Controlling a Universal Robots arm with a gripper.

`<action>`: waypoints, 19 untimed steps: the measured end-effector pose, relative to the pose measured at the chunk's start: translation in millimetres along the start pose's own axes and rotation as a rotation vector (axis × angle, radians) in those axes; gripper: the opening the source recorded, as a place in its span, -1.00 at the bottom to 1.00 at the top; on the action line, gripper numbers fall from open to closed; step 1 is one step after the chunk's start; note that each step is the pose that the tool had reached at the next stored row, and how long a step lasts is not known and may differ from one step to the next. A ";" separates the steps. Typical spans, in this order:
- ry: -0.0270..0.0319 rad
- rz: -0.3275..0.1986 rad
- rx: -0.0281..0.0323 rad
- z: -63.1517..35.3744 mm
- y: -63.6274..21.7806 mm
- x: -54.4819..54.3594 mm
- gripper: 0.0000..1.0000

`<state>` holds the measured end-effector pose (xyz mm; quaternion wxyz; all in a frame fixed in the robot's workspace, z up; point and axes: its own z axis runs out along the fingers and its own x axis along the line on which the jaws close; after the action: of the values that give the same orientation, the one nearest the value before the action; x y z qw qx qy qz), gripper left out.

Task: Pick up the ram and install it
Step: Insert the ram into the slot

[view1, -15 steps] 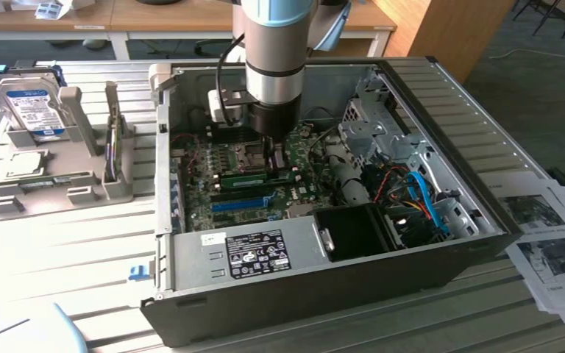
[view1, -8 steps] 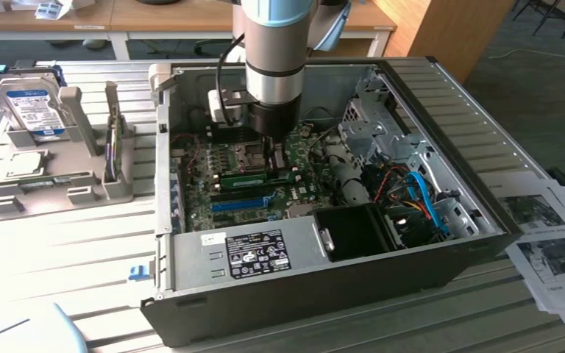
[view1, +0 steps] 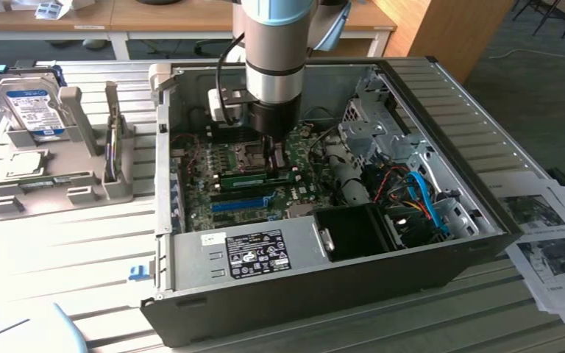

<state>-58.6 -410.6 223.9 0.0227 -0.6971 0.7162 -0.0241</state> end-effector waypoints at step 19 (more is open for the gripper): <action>-0.0002 0.000 -0.0093 -36.4 -7.3 -0.2 -0.63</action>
<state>-53.7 -410.5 260.6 0.0195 -0.6972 0.7163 -0.0207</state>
